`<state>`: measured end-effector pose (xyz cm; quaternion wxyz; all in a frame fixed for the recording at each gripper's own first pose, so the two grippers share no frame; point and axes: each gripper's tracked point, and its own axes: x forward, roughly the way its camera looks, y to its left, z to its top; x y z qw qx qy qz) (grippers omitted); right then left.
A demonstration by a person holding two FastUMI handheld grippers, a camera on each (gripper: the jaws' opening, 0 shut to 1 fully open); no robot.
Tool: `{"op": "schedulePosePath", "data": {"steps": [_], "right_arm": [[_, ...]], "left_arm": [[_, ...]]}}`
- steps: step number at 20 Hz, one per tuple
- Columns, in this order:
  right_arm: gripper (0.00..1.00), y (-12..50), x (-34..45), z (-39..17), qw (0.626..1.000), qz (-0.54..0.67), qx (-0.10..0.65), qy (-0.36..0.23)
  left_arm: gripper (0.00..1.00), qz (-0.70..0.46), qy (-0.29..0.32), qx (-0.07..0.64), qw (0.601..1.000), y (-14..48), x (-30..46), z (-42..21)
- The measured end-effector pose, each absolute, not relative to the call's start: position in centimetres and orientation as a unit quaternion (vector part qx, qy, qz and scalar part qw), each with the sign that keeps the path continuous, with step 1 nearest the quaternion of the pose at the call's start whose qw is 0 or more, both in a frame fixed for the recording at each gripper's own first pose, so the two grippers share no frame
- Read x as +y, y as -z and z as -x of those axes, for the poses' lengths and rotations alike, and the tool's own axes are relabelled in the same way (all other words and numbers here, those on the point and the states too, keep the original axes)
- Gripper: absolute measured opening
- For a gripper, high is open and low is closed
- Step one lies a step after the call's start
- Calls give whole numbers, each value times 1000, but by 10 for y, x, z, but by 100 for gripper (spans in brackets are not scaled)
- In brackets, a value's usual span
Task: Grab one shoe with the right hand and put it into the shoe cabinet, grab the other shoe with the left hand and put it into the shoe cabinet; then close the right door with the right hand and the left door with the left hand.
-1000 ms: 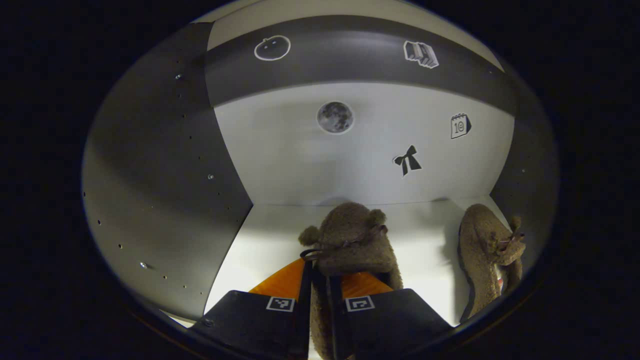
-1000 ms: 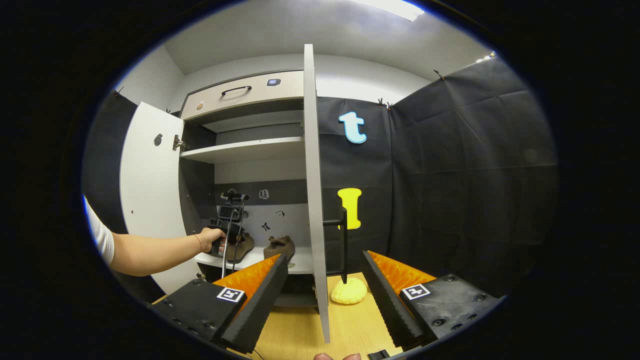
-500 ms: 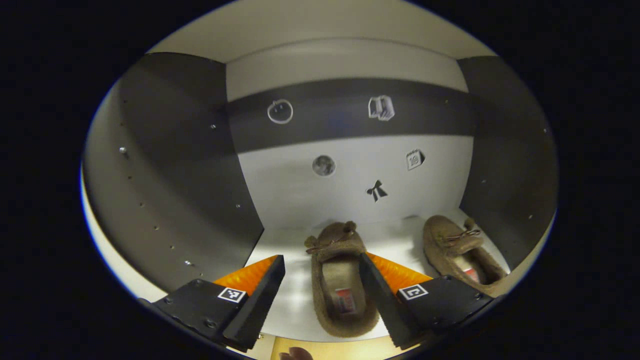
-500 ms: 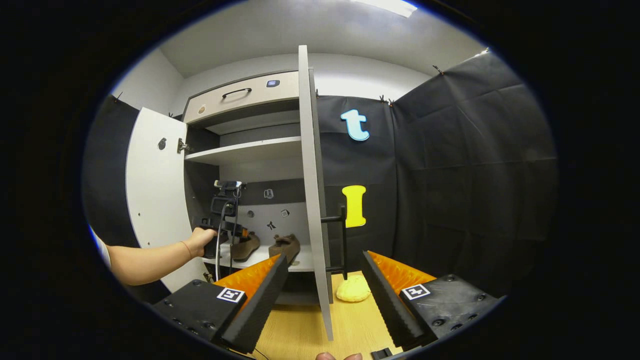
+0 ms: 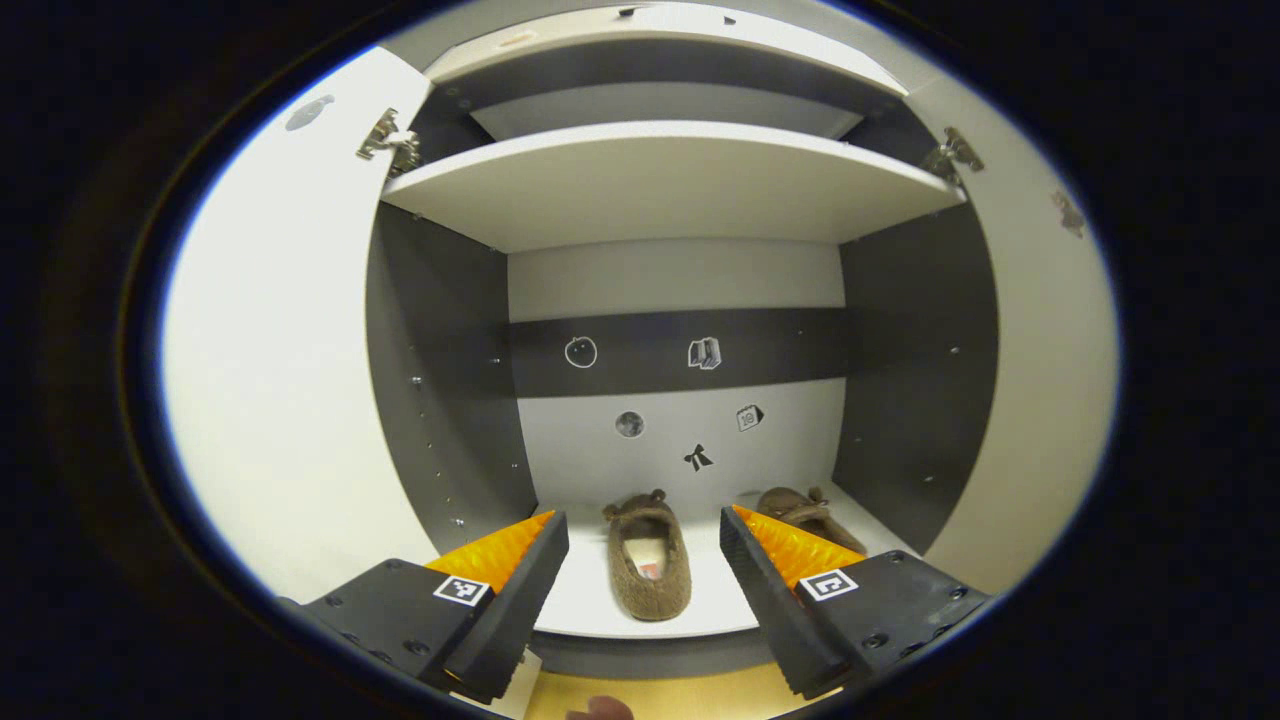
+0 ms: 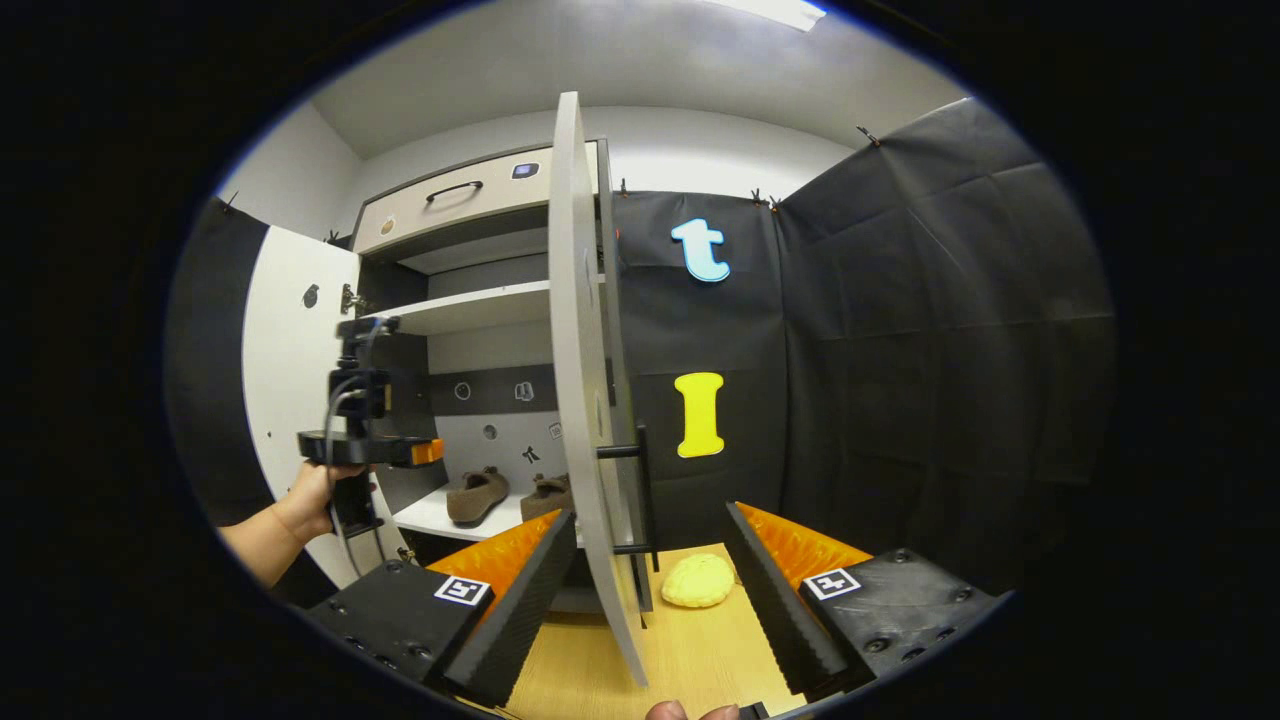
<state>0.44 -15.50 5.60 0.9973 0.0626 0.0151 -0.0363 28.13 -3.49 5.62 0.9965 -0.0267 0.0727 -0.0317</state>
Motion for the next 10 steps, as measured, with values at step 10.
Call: {"op": "schedulePosePath", "data": {"steps": [10], "right_arm": [[98, -39, -214, -49, 995, -68, 25, 69]], "left_arm": [[97, 8, 29, 34, 999, -79, -24, -163]]}}
